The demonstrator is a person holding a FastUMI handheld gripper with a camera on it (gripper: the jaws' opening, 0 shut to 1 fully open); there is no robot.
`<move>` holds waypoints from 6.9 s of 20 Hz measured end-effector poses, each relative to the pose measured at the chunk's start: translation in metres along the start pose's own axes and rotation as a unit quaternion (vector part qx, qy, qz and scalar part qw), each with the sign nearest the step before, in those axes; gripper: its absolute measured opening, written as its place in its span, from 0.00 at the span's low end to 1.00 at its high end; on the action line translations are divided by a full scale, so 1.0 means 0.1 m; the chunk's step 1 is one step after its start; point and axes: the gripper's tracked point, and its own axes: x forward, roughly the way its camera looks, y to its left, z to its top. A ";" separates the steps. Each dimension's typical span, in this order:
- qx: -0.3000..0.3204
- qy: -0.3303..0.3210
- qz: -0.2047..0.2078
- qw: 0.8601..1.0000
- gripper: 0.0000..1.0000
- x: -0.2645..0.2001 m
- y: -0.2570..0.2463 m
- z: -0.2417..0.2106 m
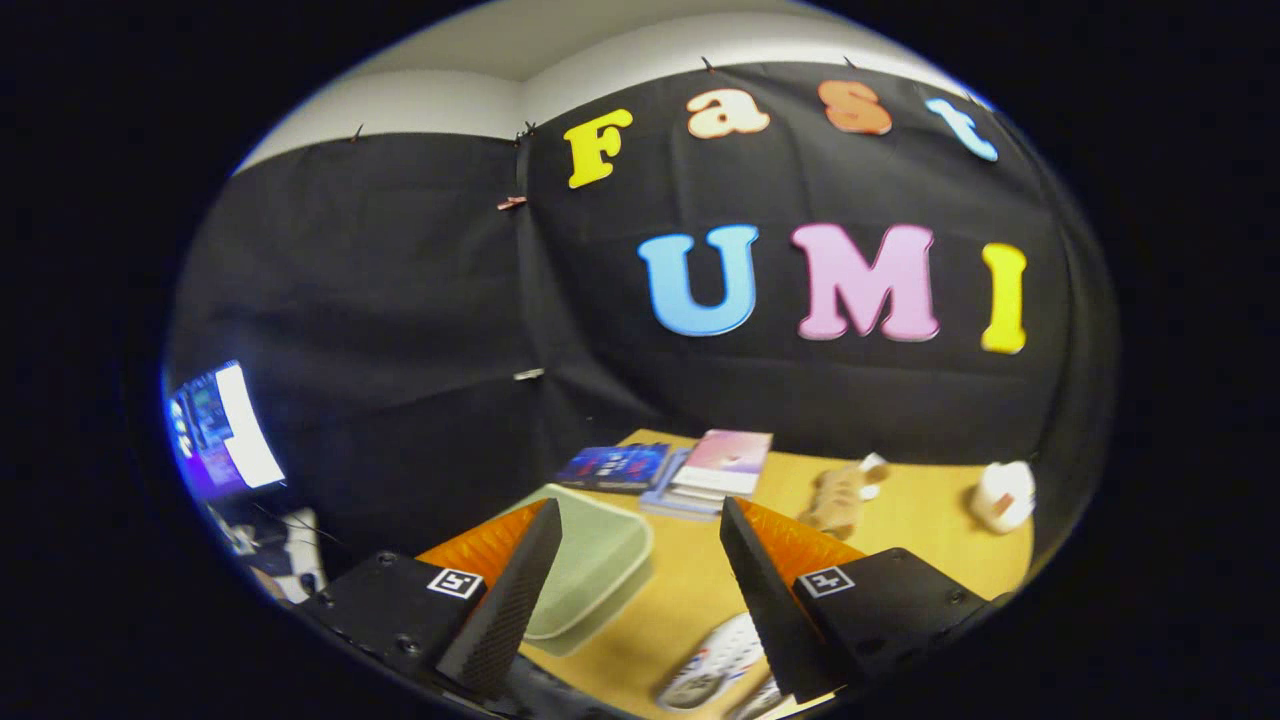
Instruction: Open the storage box then place both shoes into the box .Put the left shoe in first, then the right shoe, with the right side of both shoes facing outward in a uniform manner.
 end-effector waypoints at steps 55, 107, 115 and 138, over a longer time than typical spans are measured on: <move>0.388 0.168 0.312 0.851 0.06 1.73 1.61 -0.53; 0.227 0.380 -0.233 0.866 0.58 0.11 -1.84 -2.78; 0.170 0.431 -0.254 0.849 0.42 0.13 -2.00 -3.13; 0.282 0.304 -0.212 0.885 0.08 0.31 -0.76 -1.31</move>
